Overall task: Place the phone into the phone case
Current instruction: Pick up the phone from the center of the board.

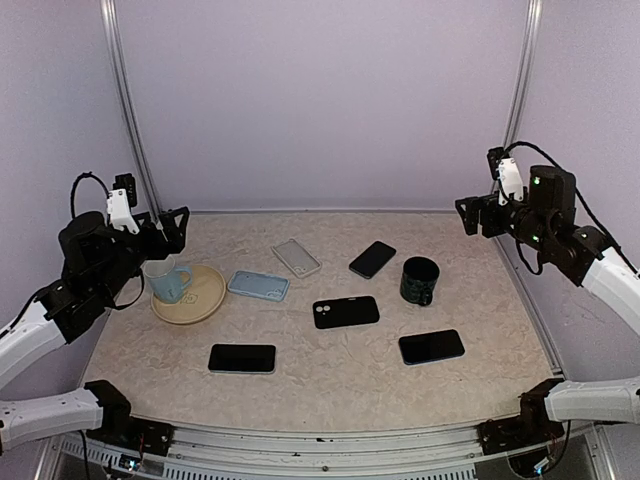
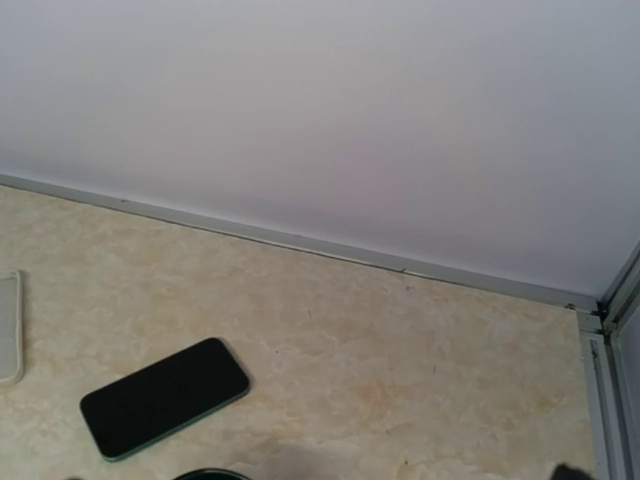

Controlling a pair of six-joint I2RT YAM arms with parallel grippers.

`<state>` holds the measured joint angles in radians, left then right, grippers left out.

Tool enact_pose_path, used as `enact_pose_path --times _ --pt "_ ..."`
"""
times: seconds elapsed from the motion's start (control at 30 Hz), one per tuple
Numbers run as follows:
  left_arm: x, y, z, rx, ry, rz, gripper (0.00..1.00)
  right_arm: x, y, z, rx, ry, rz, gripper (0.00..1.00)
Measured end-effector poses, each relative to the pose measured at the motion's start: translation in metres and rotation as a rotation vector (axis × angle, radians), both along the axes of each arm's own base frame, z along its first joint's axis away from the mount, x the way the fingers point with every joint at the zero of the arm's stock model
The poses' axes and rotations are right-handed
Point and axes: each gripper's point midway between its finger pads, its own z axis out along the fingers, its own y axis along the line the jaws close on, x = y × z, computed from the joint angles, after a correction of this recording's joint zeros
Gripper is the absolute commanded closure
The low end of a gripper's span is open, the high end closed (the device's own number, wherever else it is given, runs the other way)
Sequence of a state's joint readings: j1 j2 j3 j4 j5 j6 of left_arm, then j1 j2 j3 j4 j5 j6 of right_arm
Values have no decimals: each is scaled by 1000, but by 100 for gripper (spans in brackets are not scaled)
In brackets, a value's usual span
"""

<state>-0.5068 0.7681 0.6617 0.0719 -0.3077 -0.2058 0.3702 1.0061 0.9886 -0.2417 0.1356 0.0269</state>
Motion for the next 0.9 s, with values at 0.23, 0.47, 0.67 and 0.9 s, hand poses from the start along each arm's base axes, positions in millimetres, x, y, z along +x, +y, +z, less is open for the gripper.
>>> enact_pose_path --times 0.23,0.47,0.67,0.9 --pt "3 -4 -7 3 37 -8 1 -5 5 8 19 -25 34 0" --pt "13 -14 -9 12 107 -19 1 -7 11 9 30 -28 72 0" --pt "8 -32 -14 11 153 -48 1 -10 25 0 47 1 148 0" --pt "5 -71 -32 32 216 -96 1 -15 49 -36 50 106 226 0"
